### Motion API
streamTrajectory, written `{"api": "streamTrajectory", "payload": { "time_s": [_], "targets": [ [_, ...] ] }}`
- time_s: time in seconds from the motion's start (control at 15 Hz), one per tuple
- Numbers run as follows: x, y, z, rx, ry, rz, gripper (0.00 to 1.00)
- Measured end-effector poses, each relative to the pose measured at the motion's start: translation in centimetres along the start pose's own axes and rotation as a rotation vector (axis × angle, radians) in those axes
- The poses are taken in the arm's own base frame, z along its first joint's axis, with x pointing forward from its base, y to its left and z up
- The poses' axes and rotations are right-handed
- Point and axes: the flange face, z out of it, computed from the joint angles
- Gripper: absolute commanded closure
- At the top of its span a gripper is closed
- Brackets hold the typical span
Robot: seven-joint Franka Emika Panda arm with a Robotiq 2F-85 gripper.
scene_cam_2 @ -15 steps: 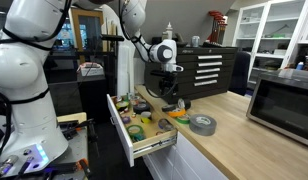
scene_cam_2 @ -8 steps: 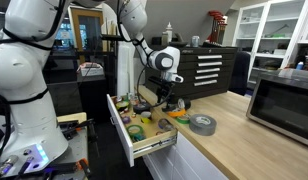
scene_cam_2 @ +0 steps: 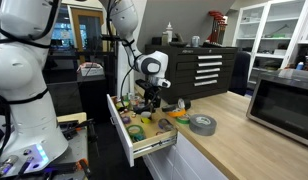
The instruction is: Remove the black masking tape from the open drawer and put it on the counter
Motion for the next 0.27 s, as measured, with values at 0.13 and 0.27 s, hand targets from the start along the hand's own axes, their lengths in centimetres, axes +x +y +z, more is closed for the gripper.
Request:
{"api": "streamTrajectory", "payload": {
  "time_s": [0.13,0.27],
  "targets": [
    [-1.2,-1.3,0.5,0.006,-0.012,-0.018,0.00],
    [-2.1,-2.1,0.9,0.005,-0.026,-0.034,0.00]
  ]
}}
